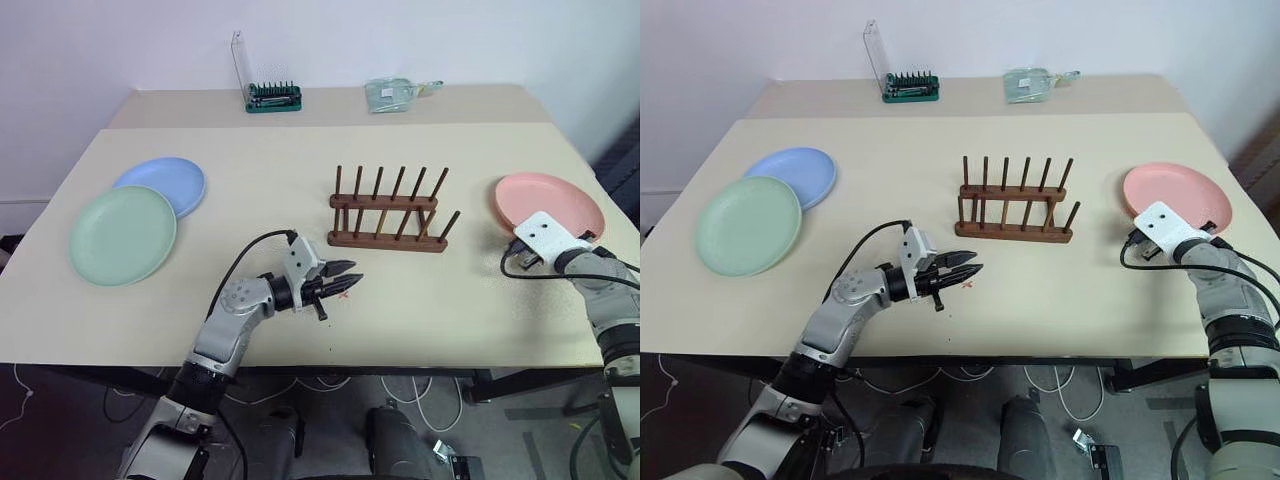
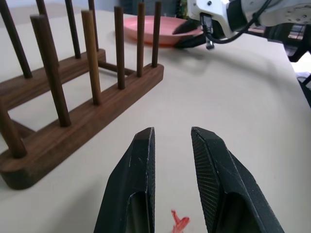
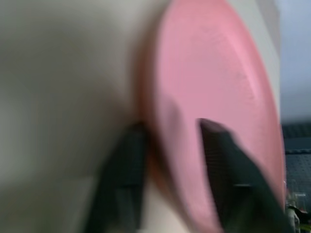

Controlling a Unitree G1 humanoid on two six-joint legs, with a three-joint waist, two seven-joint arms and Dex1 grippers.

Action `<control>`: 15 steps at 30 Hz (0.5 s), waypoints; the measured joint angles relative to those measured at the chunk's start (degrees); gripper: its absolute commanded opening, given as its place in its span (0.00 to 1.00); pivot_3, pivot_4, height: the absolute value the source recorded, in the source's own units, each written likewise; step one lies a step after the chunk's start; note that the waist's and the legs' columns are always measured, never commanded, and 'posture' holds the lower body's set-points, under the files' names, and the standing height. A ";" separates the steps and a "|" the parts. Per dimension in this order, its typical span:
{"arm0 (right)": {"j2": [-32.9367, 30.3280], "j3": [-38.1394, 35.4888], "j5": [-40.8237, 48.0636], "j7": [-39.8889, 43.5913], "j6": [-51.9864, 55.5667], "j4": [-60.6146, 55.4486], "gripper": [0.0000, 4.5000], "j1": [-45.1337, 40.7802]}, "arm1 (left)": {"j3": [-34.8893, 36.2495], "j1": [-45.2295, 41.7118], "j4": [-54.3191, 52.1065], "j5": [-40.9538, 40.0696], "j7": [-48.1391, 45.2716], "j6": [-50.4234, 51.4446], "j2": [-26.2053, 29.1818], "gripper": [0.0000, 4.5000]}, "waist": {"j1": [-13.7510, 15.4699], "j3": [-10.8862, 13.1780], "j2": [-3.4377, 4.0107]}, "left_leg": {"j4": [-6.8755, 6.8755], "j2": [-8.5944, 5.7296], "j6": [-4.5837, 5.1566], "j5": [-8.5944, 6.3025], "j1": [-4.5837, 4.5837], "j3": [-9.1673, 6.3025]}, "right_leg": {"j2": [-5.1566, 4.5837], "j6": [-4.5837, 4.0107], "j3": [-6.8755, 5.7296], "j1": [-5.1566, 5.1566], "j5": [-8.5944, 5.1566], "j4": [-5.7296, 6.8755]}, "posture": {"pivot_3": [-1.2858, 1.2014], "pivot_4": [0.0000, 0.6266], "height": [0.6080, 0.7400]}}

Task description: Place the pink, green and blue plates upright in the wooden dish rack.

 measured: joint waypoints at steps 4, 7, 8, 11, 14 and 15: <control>-0.24 0.25 -1.91 -3.08 -0.80 -1.90 0.01 2.00 | 0.54 0.50 -1.32 0.00 0.72 0.90 0.34 0.27 | -0.04 0.00 0.03 | -0.02 0.00 0.00 0.00 0.00 0.01 | 0.00 0.00 0.02 -0.02 0.00 0.00 | 0.52 0.24 1.00; -0.43 -0.55 -1.63 -3.51 -1.78 -7.17 0.01 3.91 | 1.06 0.56 -1.42 -0.01 0.93 1.07 0.54 0.27 | -0.25 0.01 0.09 | -0.03 0.00 0.00 0.00 0.01 0.06 | 0.01 0.00 0.08 -0.06 0.00 0.03 | 0.52 0.24 1.00; -0.31 -1.76 0.28 -2.75 -1.40 -10.00 0.01 4.64 | 1.03 0.52 -1.43 0.00 0.91 1.08 0.48 0.27 | -0.30 0.01 0.09 | -0.03 0.01 0.00 0.00 0.02 0.08 | 0.01 0.01 0.10 -0.06 0.00 0.04 | 0.52 0.24 1.00; 4.56 -11.00 17.34 2.94 4.45 -27.51 0.01 6.76 | 0.97 0.30 -1.25 0.02 0.84 1.03 0.33 0.27 | -0.62 0.07 0.18 | -0.03 0.15 0.01 -0.01 0.02 0.15 | 0.06 0.02 0.17 -0.09 0.03 0.04 | 0.52 0.24 1.00; 6.95 -18.85 36.88 7.47 16.53 -44.59 0.01 6.43 | 0.89 -0.06 -1.20 0.03 0.65 0.96 -0.27 0.27 | 0.15 0.07 0.16 | 0.00 0.18 0.04 -0.02 -0.02 0.04 | 0.06 0.04 0.15 -0.03 0.04 -0.03 | 0.52 0.24 1.00; 6.97 -21.13 43.09 8.65 21.00 -48.63 0.01 6.56 | 0.93 -0.06 -1.07 0.03 0.53 0.95 -0.21 0.27 | 0.47 0.07 0.15 | 0.01 0.15 0.06 -0.03 -0.04 -0.06 | 0.06 0.06 0.11 0.03 0.05 -0.12 | 0.52 0.24 1.00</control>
